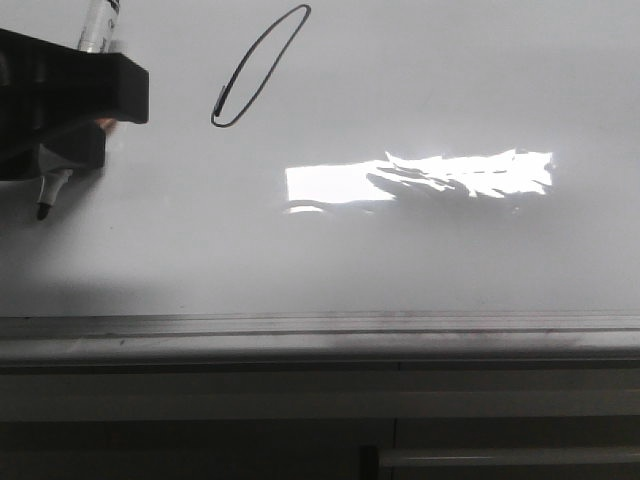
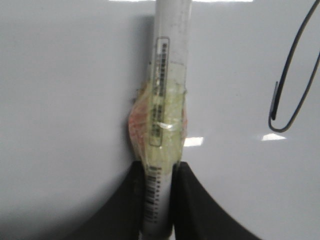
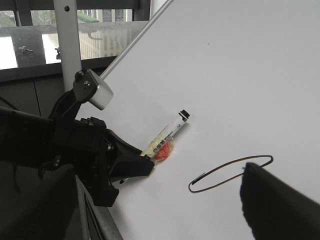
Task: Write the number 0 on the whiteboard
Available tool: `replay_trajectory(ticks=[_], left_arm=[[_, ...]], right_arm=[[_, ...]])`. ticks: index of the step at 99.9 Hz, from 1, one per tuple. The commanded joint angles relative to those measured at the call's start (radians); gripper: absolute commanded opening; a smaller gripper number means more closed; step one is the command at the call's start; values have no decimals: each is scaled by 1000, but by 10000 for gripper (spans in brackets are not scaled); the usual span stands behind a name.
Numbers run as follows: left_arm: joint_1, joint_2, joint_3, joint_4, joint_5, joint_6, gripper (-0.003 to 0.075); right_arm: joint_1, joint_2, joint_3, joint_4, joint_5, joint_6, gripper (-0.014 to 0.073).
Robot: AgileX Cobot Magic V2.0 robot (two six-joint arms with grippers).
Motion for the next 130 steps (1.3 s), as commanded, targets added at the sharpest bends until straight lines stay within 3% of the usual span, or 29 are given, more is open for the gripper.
replay_trajectory(ticks=[1, 15, 34, 44, 84, 121, 126, 130], left_arm=[[4, 2, -20, 14, 68, -38, -19], [4, 2, -20, 16, 72, -51, 10], [4, 2, -20, 16, 76, -51, 302], [4, 2, -20, 16, 88, -51, 389], [-37, -58, -20, 3, 132, -12, 393], [-247, -220, -20, -116, 199, 148, 388], [-285, -244, -20, -140, 218, 180, 384], [-321, -266, -20, -151, 237, 206, 358]], right_arm=[[-1, -7, -27, 13, -27, -2, 577], [-1, -7, -27, 13, -27, -2, 577], [-1, -7, -27, 13, -25, -2, 577], [-1, -7, -27, 13, -25, -2, 577], [-1, -29, -27, 9, -24, -2, 577], [-1, -132, 101, 9, -19, -2, 577], [-1, -164, 140, 9, -19, -2, 553], [-1, -195, 174, 9, -17, -2, 486]])
